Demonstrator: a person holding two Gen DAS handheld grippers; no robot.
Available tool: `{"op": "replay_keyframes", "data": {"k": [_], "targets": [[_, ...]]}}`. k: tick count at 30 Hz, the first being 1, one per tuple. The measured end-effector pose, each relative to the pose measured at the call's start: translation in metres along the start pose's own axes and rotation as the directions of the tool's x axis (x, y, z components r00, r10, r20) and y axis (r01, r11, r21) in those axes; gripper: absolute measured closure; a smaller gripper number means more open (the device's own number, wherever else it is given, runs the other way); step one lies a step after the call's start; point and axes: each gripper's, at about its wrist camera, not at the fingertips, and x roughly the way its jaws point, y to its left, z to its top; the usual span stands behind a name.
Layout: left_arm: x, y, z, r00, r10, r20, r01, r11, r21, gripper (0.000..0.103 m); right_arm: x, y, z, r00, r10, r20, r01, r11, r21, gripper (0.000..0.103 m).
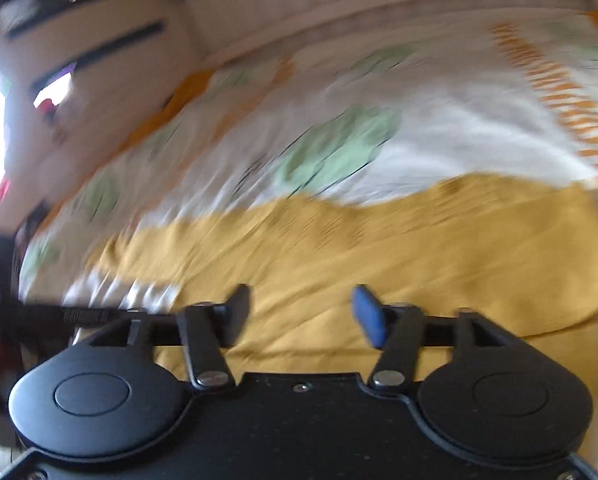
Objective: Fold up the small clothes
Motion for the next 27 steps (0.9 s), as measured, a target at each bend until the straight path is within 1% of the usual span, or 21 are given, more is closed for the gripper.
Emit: {"op": "replay_keyframes", "data": {"k": [2, 5, 7, 9, 12, 15, 17, 19, 21, 22, 23, 24, 25, 26, 27], "targets": [[0.006, -0.01, 0.002, 1.0, -0.013, -0.001, 0.013, 1.0, 0.026, 0.022, -0.012, -0.02, 0.007, 0.997, -0.047, 0.067, 0.045, 0.998, 0.033, 0.017], [0.017, -0.021, 0.003, 1.0, -0.026, -0.007, 0.026, 0.998, 0.05, 0.028, -0.022, -0.052, 0.009, 0.981, -0.145, 0.128, 0.135, 0.988, 0.079, 0.016], [0.023, -0.025, 0.003, 0.999, -0.031, -0.011, 0.031, 0.998, 0.052, 0.03, -0.025, -0.069, 0.007, 0.966, -0.202, 0.16, 0.188, 0.977, 0.102, 0.014], [0.03, -0.028, 0.003, 1.0, -0.019, -0.018, 0.02, 0.998, 0.052, 0.031, -0.027, -0.085, 0.001, 0.949, -0.262, 0.177, 0.244, 0.963, 0.116, 0.012], [0.04, -0.031, 0.002, 1.0, 0.003, -0.029, -0.001, 0.998, 0.058, 0.032, -0.027, -0.108, -0.008, 0.935, -0.312, 0.171, 0.286, 0.945, 0.156, 0.012], [0.048, -0.034, 0.002, 0.999, 0.012, -0.041, -0.01, 0.999, 0.053, 0.032, -0.026, -0.13, -0.013, 0.923, -0.364, 0.126, 0.335, 0.92, 0.203, 0.012], [0.051, -0.037, 0.002, 0.999, 0.016, -0.03, -0.014, 0.998, 0.056, 0.032, -0.026, -0.142, -0.013, 0.923, -0.373, 0.099, 0.339, 0.906, 0.254, 0.012], [0.054, -0.041, 0.003, 1.0, 0.019, -0.02, -0.017, 0.998, 0.066, 0.032, -0.028, -0.151, -0.014, 0.926, -0.366, 0.091, 0.325, 0.897, 0.301, 0.012], [0.057, -0.045, 0.005, 0.999, 0.027, -0.017, -0.025, 0.996, 0.084, 0.043, -0.03, -0.156, -0.014, 0.93, -0.357, 0.09, 0.312, 0.893, 0.324, 0.012], [0.058, -0.048, 0.007, 0.999, 0.04, -0.016, -0.038, 0.995, 0.096, 0.051, -0.031, -0.156, -0.016, 0.93, -0.357, 0.089, 0.311, 0.893, 0.326, 0.012], [0.058, -0.05, 0.008, 0.998, 0.053, -0.015, -0.051, 0.993, 0.107, 0.061, -0.031, -0.156, -0.017, 0.93, -0.358, 0.087, 0.313, 0.892, 0.325, 0.012], [0.058, -0.051, 0.009, 0.998, 0.06, -0.009, -0.058, 0.992, 0.114, 0.068, -0.03, -0.155, -0.018, 0.93, -0.357, 0.085, 0.314, 0.893, 0.323, 0.012], [0.056, -0.052, 0.011, 0.998, 0.058, 0.003, -0.058, 0.991, 0.123, 0.086, -0.029, -0.155, -0.018, 0.931, -0.356, 0.084, 0.313, 0.893, 0.322, 0.012], [0.054, -0.052, 0.013, 0.999, 0.053, 0.013, -0.054, 0.99, 0.133, 0.096, -0.029, -0.156, -0.018, 0.931, -0.355, 0.084, 0.312, 0.894, 0.321, 0.012], [0.052, -0.053, 0.016, 0.998, 0.055, 0.023, -0.058, 0.988, 0.143, 0.099, -0.029, -0.156, -0.018, 0.931, -0.354, 0.085, 0.31, 0.895, 0.321, 0.012]]}}
